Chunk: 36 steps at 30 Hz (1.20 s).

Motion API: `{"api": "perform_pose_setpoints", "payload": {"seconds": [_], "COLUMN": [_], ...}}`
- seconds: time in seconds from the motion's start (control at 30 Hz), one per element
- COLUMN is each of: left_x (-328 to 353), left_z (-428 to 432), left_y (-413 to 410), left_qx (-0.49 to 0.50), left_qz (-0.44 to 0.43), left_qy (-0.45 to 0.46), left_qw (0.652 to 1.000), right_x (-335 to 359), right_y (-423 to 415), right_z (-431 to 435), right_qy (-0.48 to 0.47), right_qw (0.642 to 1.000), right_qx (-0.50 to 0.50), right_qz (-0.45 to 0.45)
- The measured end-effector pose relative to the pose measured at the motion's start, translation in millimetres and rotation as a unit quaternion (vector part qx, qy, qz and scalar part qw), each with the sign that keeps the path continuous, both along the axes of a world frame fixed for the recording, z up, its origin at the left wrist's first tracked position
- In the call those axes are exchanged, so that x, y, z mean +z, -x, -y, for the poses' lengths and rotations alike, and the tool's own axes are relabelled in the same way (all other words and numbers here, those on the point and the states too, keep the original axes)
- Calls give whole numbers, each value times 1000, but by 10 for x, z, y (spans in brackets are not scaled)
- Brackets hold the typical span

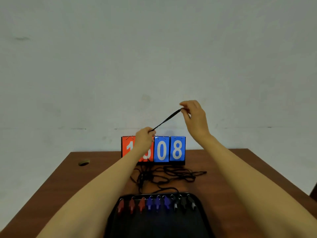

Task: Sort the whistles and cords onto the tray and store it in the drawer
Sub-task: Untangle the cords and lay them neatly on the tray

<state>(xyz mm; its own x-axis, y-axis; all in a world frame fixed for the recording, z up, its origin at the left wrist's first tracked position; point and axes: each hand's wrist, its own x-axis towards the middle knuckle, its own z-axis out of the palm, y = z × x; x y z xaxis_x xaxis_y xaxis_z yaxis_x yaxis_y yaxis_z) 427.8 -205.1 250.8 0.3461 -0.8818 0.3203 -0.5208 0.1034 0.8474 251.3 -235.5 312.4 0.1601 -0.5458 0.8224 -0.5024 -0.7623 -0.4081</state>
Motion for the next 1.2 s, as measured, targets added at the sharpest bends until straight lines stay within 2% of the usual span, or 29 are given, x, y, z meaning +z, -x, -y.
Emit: {"api": "perform_pose_setpoints", "payload": {"seconds": [0.1,0.23,0.43,0.57,0.63,0.83,1.07,1.13,1.2], "left_x": [299,699,1008,1026,980,719,384,317,301], "left_z": [-132,-320,-595,-776,-851,-996,-1040,-1020,-994], "left_y": [-58,-100,-203,-303,-341,-382,-383,-346,-259], "left_qx": [21,25,46,73,76,56,27,15,10], "left_qz": [22,92,219,294,314,300,333,312,311], "left_qy": [42,98,128,106,81,-11,-133,-137,-119], "left_qw": [999,991,966,947,943,952,933,940,943], "right_x": [148,263,434,484,463,229,-38,-121,-181], "right_y": [159,301,384,437,467,509,501,476,417], "right_z": [-58,-164,-370,-469,-510,-609,-624,-611,-639], "right_qy": [4,11,54,56,33,-77,-204,-253,-287], "right_qw": [1000,998,996,991,990,987,965,951,937], "right_qx": [-25,-68,-67,-117,-132,-124,-137,-119,-48], "right_qz": [5,-6,-4,-28,-40,-71,-95,-133,-195]}}
